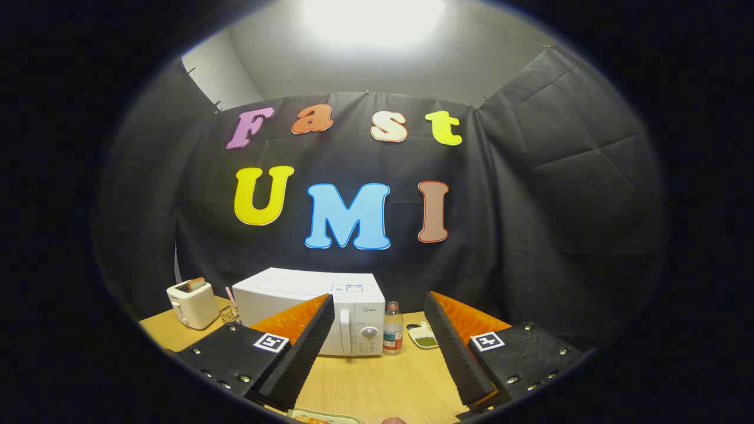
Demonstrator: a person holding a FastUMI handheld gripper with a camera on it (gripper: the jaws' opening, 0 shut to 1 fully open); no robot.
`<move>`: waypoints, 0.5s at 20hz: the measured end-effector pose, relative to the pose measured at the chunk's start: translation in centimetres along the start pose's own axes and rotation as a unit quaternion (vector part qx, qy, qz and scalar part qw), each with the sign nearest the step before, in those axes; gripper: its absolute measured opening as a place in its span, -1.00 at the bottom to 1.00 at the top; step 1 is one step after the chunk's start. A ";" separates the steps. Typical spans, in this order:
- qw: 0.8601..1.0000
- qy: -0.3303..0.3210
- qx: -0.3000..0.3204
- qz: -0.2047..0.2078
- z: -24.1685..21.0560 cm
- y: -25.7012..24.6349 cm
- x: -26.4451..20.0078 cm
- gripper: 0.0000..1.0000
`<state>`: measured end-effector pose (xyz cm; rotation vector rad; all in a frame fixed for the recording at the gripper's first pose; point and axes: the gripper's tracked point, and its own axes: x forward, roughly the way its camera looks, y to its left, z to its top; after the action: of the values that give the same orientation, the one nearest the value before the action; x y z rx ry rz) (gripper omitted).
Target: Open the microwave, put the food inside, and close the microwave door.
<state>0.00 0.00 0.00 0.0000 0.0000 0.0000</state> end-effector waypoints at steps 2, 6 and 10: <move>1.000 -0.004 0.009 0.009 0.2 0.2 0.1 0.93; 1.000 0.002 0.016 0.020 -0.3 0.3 0.7 0.93; 1.000 0.002 0.016 0.025 -0.5 0.4 1.1 0.94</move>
<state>1.11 0.37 -0.47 0.0319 0.0032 0.0506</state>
